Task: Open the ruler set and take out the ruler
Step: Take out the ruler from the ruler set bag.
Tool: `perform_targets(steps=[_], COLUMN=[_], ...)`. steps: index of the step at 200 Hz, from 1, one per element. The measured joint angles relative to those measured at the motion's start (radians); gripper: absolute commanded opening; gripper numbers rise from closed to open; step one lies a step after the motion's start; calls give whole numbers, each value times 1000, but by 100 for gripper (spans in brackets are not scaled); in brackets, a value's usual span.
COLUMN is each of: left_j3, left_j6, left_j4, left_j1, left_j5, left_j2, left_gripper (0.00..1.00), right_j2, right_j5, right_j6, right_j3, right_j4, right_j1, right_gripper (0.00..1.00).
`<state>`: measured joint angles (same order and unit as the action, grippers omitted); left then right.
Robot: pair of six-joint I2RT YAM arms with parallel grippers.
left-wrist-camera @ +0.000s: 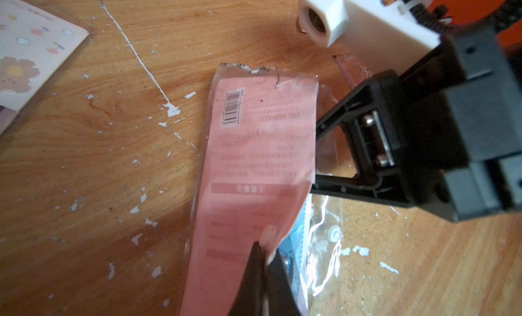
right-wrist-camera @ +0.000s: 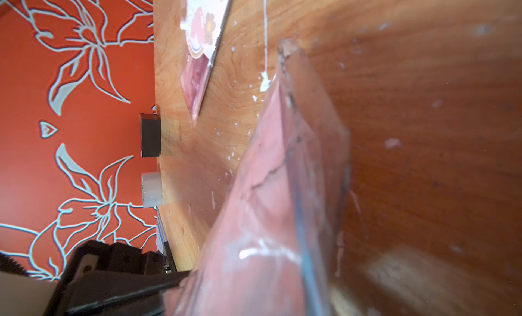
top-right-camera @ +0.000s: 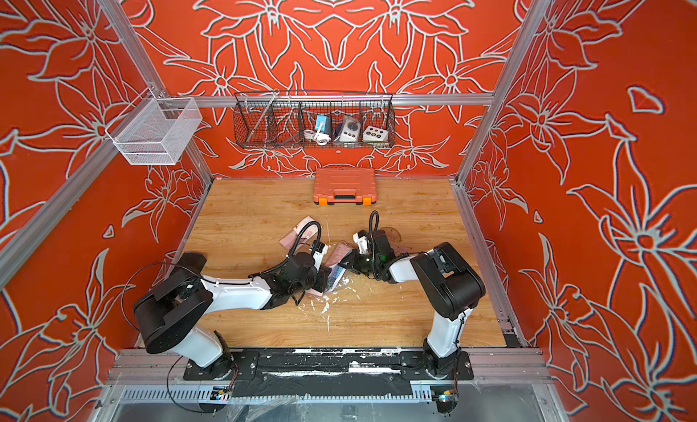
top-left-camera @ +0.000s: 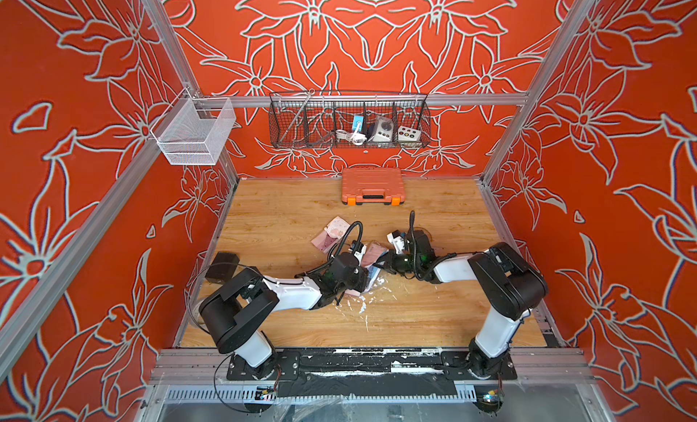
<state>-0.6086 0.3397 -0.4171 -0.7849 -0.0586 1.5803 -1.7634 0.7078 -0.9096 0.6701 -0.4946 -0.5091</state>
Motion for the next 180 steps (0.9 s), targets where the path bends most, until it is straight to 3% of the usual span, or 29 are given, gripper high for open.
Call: perform_targets(steps=[98,145,180], left_j3=[-16,-18,-21], left_j6=[21,20,20], left_j4=[47,51,58], left_j1=[0,0,0], left_j5=[-60,-54,-48], left_j2=[7,7,7], left_gripper=[0,0,0], right_j2=[185,151,103], right_j5=[-35,-43,-56], right_j6=[93,106,34], right_j3=[-33,-32,-32], right_j4=[162,173,131], right_j1=[13,13,13], right_gripper=[3,2,5])
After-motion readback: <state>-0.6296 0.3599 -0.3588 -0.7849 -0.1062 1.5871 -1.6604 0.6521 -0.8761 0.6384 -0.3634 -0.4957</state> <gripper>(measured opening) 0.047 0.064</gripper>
